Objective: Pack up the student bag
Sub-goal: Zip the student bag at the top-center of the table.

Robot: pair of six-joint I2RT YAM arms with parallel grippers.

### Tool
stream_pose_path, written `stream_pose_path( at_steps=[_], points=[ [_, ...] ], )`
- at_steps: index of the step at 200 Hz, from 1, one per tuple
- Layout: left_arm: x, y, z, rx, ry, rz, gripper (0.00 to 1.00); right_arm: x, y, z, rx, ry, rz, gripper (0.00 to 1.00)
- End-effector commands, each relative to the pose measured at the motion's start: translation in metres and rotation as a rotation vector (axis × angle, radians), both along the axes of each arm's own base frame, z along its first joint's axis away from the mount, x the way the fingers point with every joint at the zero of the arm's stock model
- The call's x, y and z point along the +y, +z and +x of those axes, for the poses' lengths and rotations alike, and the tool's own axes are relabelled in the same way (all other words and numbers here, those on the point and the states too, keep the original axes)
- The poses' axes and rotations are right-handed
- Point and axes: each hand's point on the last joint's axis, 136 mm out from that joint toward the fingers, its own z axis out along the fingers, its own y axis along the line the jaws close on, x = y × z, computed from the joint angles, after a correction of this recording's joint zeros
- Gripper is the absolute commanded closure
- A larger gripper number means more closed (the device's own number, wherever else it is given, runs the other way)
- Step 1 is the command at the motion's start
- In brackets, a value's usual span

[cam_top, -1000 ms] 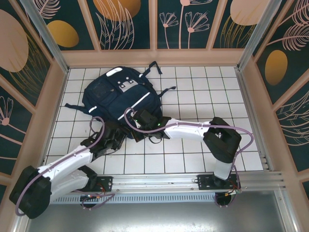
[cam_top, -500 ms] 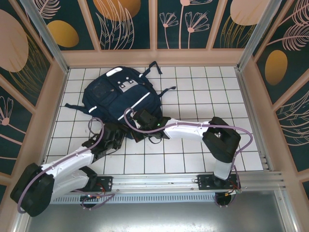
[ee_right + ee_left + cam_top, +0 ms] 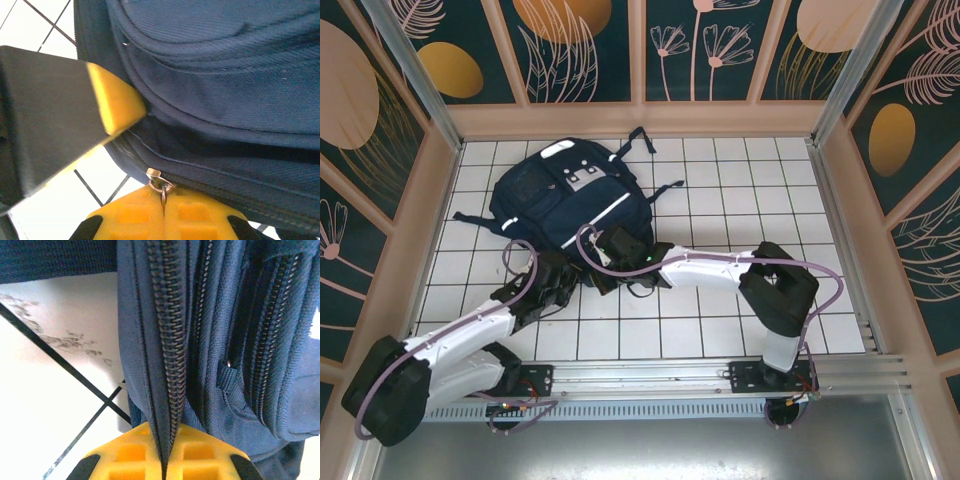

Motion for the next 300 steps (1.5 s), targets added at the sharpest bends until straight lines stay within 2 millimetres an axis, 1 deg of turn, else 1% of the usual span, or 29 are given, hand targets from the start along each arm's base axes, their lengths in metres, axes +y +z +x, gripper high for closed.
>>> stream_pose_path(
  at_steps=[1, 23, 44, 66, 82, 96, 109, 123, 137, 152, 164, 182, 194, 215, 217, 233, 245, 254, 266, 273, 286, 300],
  points=[
    [0.049, -0.011, -0.015, 0.030, 0.138, 0.146, 1.00, -0.024, 0.006, 0.012, -0.030, -0.040, -0.013, 1.00],
    [0.070, -0.009, -0.023, 0.029, 0.184, 0.170, 1.00, -0.052, -0.001, 0.026, -0.041, -0.092, -0.051, 1.00],
    [0.083, -0.009, -0.029, 0.034, 0.205, 0.183, 1.00, -0.085, -0.008, 0.044, -0.068, -0.156, -0.104, 1.00],
    [0.089, -0.005, -0.030, 0.026, 0.217, 0.189, 1.00, -0.123, -0.014, 0.069, -0.081, -0.246, -0.140, 1.00],
    [0.088, -0.003, -0.027, 0.016, 0.205, 0.191, 1.00, -0.143, -0.014, 0.083, -0.085, -0.296, -0.154, 1.00],
    [0.084, -0.001, -0.022, 0.007, 0.176, 0.194, 1.00, -0.149, -0.004, 0.086, -0.103, -0.317, -0.141, 1.00],
    [0.081, 0.000, -0.014, 0.007, 0.148, 0.205, 1.00, -0.153, 0.004, 0.084, -0.116, -0.331, -0.123, 1.00],
    [0.081, 0.004, -0.004, 0.009, 0.125, 0.241, 1.00, -0.155, 0.010, 0.078, -0.117, -0.330, -0.112, 1.00],
    [0.082, 0.006, 0.010, -0.003, 0.092, 0.258, 1.00, -0.155, 0.015, 0.066, -0.116, -0.317, -0.100, 1.00],
    [0.085, 0.005, 0.024, 0.005, 0.063, 0.261, 1.00, -0.145, 0.022, 0.049, -0.123, -0.277, -0.080, 1.00],
    [0.087, 0.012, 0.039, -0.004, 0.033, 0.294, 1.00, -0.132, 0.026, 0.031, -0.132, -0.227, -0.072, 1.00],
    [0.093, 0.016, 0.058, 0.009, -0.010, 0.361, 1.00, -0.105, 0.032, 0.005, -0.135, -0.139, -0.051, 1.00],
    [0.101, 0.012, 0.068, 0.041, -0.028, 0.388, 1.00, -0.087, 0.033, -0.009, -0.122, -0.091, -0.030, 1.00],
    [0.106, 0.008, 0.083, 0.093, -0.082, 0.416, 1.00, -0.050, 0.031, -0.029, -0.106, 0.008, -0.016, 1.00],
    [0.106, 0.007, 0.084, 0.101, -0.090, 0.419, 0.99, -0.048, 0.028, -0.029, -0.106, 0.012, -0.022, 1.00],
    [0.106, 0.013, 0.090, 0.119, -0.131, 0.449, 0.90, -0.023, 0.022, -0.037, -0.115, 0.067, -0.041, 1.00],
    [0.105, 0.020, 0.090, 0.107, -0.144, 0.453, 0.73, -0.008, 0.019, -0.039, -0.115, 0.090, -0.037, 1.00],
    [0.103, 0.026, 0.088, 0.094, -0.145, 0.440, 0.62, 0.002, 0.018, -0.038, -0.110, 0.101, -0.026, 1.00],
    [0.098, 0.032, 0.080, 0.077, -0.151, 0.404, 0.48, 0.011, 0.017, -0.036, -0.107, 0.108, -0.017, 1.00],
    [0.095, 0.034, 0.075, 0.071, -0.150, 0.375, 0.42, 0.015, 0.015, -0.035, -0.108, 0.111, -0.023, 1.00],
    [0.088, 0.035, 0.062, 0.066, -0.152, 0.311, 0.37, 0.020, 0.013, -0.032, -0.112, 0.112, -0.024, 1.00],
    [0.081, 0.030, 0.047, 0.072, -0.143, 0.237, 0.36, 0.023, 0.012, -0.029, -0.109, 0.111, -0.019, 1.00]
  ],
)
